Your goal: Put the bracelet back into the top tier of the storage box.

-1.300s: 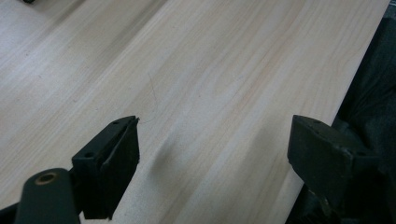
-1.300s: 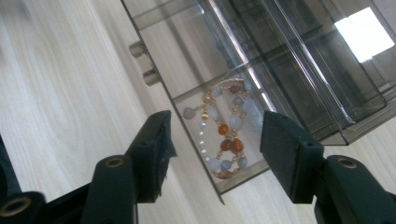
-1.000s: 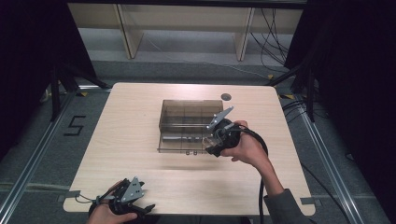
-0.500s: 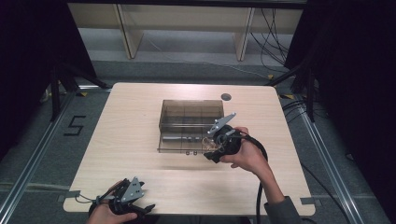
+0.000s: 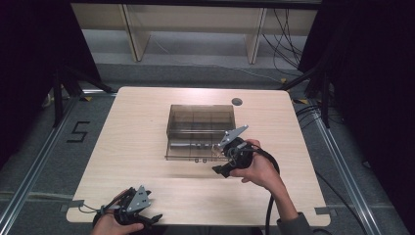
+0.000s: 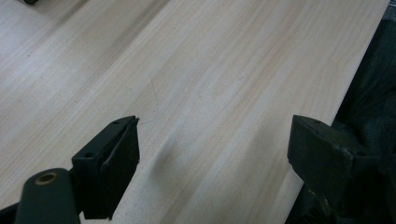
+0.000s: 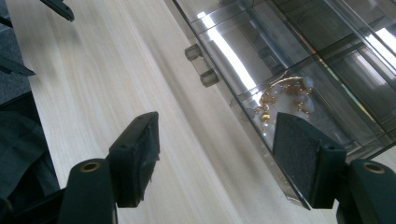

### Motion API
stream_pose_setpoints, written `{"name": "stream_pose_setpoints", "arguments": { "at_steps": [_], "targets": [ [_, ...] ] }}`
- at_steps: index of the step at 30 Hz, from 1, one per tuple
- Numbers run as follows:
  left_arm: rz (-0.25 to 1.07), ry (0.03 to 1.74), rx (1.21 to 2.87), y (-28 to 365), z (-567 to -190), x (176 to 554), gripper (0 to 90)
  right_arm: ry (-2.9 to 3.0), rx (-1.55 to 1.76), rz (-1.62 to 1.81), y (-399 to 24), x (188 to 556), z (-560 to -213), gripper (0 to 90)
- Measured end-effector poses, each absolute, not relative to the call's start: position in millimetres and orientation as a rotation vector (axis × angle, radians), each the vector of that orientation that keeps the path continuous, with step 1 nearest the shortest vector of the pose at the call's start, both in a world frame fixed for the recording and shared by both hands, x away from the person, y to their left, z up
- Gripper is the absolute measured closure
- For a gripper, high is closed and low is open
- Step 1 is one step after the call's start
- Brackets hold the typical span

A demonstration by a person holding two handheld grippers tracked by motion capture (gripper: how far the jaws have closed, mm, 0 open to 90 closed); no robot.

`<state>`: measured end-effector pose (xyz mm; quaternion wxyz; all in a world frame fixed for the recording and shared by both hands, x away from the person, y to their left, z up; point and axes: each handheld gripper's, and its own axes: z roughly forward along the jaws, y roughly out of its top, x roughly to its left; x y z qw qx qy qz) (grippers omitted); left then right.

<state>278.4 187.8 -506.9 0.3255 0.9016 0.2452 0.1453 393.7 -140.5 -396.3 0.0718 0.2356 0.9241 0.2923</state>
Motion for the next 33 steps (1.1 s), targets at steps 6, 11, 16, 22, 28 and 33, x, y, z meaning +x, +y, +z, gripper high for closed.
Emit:
{"name": "stream_pose_setpoints", "arguments": {
  "at_steps": [6,11,16,22,28,33],
  "targets": [
    [0.383,0.647,2.364,188,-507,278,16.8,2.758,0.762,0.896,-143,383,-399,32.4],
    [0.398,0.644,2.366,188,-506,278,16.8,2.758,0.777,0.883,-148,379,-400,32.4],
    [0.385,0.635,2.370,187,-507,278,16.8,2.740,0.757,0.905,-151,376,-402,32.3],
    [0.388,0.636,2.369,187,-506,278,16.9,2.736,0.782,0.909,-153,371,-403,32.2],
    [0.384,0.636,2.362,187,-506,278,16.8,2.714,0.783,0.933,-153,367,-407,31.1],
    [0.387,0.638,2.361,187,-506,278,16.9,2.708,0.770,0.950,-152,364,-408,30.8]
  ]
}}
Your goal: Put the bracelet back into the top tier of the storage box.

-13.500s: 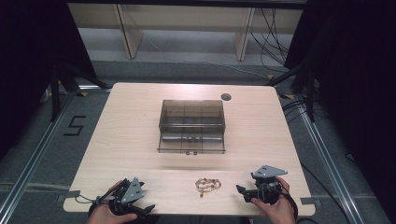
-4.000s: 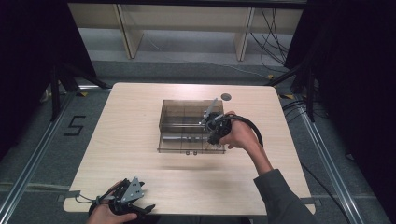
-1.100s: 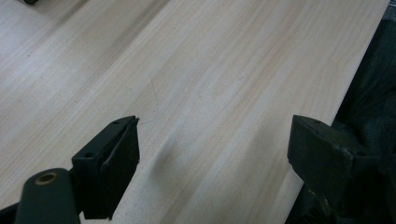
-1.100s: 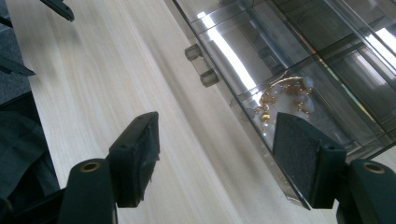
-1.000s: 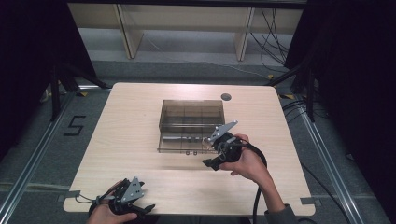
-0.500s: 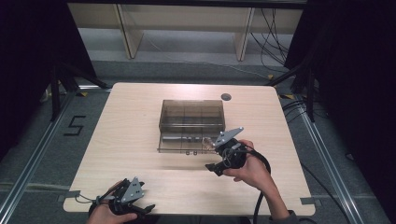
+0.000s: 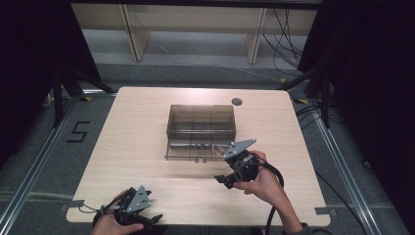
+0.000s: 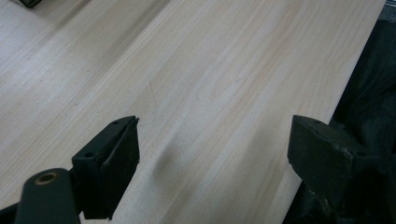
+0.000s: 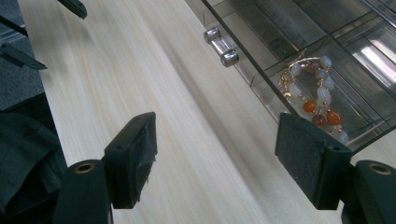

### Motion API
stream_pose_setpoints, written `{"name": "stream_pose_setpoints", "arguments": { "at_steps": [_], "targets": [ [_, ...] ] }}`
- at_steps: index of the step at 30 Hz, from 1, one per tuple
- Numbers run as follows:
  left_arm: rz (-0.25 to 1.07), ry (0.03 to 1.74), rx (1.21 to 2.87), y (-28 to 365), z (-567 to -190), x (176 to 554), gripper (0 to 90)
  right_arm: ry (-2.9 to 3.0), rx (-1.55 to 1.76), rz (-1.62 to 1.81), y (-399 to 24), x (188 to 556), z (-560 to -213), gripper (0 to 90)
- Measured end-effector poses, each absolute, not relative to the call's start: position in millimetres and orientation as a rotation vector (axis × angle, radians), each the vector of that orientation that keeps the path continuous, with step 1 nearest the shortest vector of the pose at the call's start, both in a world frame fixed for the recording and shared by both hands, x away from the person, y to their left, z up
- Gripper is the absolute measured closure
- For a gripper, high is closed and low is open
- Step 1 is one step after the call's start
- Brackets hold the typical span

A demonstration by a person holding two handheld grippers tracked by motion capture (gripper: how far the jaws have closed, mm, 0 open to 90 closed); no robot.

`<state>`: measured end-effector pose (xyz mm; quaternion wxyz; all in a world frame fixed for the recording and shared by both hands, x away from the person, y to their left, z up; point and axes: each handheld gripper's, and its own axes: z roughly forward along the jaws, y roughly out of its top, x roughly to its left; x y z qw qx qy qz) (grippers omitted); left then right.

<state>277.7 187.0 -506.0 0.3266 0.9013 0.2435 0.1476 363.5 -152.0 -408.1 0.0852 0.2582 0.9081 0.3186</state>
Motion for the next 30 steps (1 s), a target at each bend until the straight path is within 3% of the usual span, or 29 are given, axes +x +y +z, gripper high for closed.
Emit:
{"name": "stream_pose_setpoints", "arguments": {
  "at_steps": [30],
  "targets": [
    [0.397,0.635,2.362,187,-505,276,16.9,2.610,0.805,1.029,-175,347,-434,28.2]
  ]
}}
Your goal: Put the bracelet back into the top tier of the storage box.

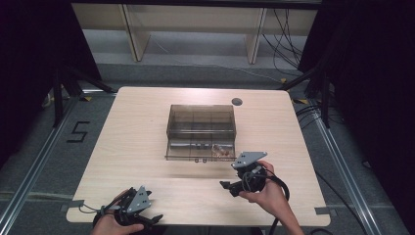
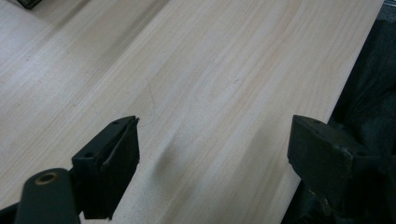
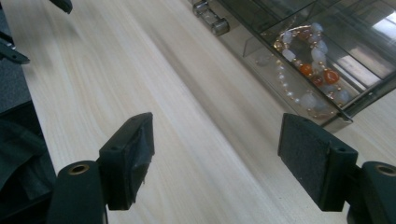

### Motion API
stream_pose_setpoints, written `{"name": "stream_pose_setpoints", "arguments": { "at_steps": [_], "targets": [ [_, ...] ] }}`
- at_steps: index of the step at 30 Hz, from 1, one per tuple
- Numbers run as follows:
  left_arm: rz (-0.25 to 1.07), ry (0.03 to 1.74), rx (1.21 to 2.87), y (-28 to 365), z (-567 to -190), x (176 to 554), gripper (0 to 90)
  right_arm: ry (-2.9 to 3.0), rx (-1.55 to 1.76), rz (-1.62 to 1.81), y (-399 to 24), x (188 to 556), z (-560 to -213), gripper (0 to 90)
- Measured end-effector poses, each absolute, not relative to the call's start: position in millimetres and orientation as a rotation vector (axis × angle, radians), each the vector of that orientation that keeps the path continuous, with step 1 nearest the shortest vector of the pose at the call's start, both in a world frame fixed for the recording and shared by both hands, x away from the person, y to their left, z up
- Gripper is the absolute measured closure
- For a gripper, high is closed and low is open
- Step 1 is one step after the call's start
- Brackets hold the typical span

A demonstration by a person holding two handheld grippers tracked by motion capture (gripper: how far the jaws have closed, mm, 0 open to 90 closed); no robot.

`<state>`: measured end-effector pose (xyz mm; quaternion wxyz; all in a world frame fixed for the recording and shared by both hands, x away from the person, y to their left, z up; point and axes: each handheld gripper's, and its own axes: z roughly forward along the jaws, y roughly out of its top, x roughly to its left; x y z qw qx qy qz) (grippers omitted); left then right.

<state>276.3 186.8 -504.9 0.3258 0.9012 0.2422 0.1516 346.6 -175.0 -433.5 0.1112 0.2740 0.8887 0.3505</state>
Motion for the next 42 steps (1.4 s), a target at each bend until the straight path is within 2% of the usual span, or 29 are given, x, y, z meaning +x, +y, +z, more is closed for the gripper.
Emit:
{"name": "stream_pose_setpoints", "arguments": {
  "at_steps": [10,42],
  "targets": [
    [0.370,0.631,2.361,185,-507,277,16.8,2.577,0.842,1.066,-182,344,-447,27.6],
    [0.403,0.624,2.375,185,-505,277,16.8,2.558,0.953,1.085,-208,326,-470,22.0]
  ]
}}
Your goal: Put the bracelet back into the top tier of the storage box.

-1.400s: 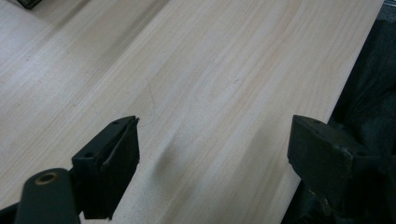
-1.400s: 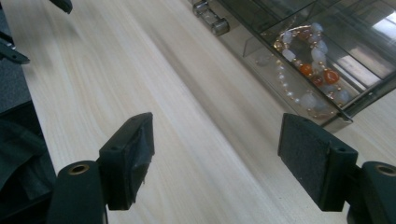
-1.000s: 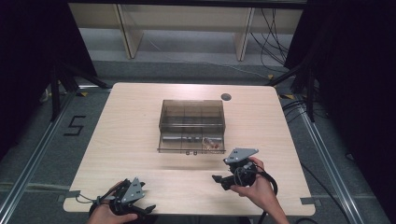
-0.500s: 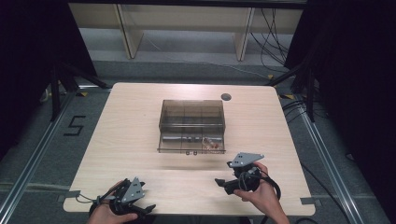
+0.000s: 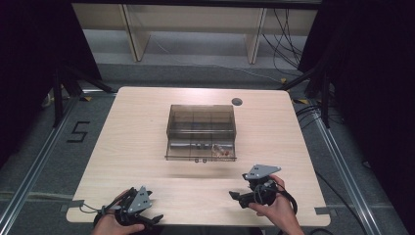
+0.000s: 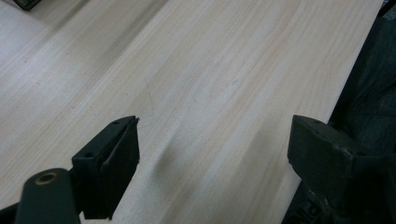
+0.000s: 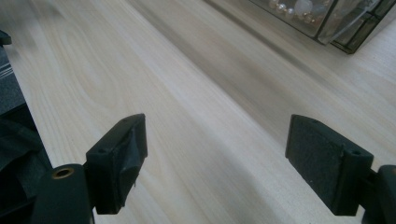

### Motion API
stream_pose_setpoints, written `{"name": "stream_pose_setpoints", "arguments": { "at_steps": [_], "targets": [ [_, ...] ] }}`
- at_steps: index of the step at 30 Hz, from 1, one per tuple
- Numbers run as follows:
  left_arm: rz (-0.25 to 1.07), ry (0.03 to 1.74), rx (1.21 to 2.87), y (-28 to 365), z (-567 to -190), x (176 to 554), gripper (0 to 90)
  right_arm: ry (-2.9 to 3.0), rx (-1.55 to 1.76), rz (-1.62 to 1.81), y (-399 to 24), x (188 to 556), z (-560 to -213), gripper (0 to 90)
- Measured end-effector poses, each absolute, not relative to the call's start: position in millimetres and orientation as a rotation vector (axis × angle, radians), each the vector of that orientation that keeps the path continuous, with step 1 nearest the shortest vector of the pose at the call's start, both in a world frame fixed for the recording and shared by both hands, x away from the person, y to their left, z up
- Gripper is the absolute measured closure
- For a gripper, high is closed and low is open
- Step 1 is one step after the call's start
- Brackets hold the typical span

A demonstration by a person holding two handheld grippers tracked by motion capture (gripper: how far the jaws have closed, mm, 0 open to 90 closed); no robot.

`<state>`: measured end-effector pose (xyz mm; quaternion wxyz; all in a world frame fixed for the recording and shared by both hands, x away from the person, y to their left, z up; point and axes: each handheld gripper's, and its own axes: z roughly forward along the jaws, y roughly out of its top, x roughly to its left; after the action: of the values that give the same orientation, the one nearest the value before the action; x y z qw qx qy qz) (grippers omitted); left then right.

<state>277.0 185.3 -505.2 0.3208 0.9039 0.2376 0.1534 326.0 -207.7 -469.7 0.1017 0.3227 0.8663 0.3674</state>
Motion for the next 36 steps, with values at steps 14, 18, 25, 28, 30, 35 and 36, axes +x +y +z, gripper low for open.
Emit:
{"name": "stream_pose_setpoints", "arguments": {
  "at_steps": [14,18,25,28,30,35,36],
  "targets": [
    [0.396,0.627,2.374,186,-506,277,16.8,2.520,0.986,1.109,-215,318,-479,20.6],
    [0.405,0.628,2.374,185,-506,276,16.8,2.539,0.981,1.085,-219,315,-480,20.1],
    [0.404,0.626,2.373,185,-506,277,16.9,2.536,0.997,1.078,-224,309,-484,18.8],
    [0.407,0.628,2.373,185,-507,277,16.9,2.521,1.006,1.088,-225,305,-488,18.8],
    [0.407,0.628,2.376,185,-506,277,16.8,2.525,1.004,1.080,-226,303,-489,18.6],
    [0.404,0.627,2.380,185,-506,277,16.9,2.533,1.009,1.067,-228,298,-489,18.0],
    [0.405,0.624,2.383,185,-507,277,16.8,2.513,1.027,1.089,-228,297,-491,18.0]
  ]
}}
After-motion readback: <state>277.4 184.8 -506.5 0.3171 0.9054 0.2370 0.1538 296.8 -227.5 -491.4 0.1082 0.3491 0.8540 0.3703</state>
